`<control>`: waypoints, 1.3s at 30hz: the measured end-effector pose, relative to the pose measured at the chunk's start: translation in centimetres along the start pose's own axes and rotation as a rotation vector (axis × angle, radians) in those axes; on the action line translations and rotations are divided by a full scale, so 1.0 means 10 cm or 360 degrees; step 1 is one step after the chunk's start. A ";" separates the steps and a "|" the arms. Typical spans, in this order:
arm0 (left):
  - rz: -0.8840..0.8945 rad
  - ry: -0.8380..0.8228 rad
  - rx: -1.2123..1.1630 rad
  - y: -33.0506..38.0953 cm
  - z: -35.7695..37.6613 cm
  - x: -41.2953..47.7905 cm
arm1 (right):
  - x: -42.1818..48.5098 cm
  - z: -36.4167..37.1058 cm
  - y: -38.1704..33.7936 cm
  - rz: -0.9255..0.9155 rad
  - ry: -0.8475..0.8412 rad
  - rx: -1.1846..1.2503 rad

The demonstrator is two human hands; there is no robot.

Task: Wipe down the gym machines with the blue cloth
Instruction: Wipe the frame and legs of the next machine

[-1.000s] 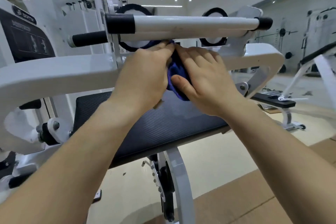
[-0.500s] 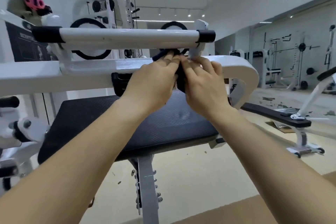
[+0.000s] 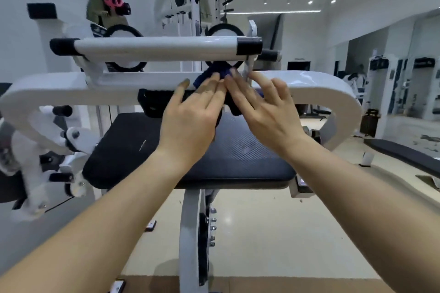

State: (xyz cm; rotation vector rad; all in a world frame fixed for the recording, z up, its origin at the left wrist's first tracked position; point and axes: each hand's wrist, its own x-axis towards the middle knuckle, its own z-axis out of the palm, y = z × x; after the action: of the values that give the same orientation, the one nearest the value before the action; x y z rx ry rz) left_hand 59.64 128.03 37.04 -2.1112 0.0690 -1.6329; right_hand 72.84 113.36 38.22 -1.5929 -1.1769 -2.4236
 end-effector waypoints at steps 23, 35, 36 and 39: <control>0.0021 0.0459 -0.0103 -0.12 0.17 0.15 | -0.05 -0.02 -0.18 0.0367 -0.0196 0.0580; 0.0096 0.0524 -0.0029 0.35 0.52 0.31 | -0.42 -0.10 0.40 0.0314 -0.0137 0.0356; 0.0076 0.0539 -0.0033 0.33 0.50 0.30 | -0.37 -0.11 0.36 0.0344 -0.0117 0.0364; -0.0041 0.0634 -0.0040 0.12 0.37 0.18 | -0.08 -0.09 0.09 0.0357 -0.0052 0.0441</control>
State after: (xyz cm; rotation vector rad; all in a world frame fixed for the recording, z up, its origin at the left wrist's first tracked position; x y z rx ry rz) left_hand 63.86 127.57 37.56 -1.7798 0.1910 -2.0547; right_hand 72.90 111.89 37.95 -1.5873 -1.2026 -2.0075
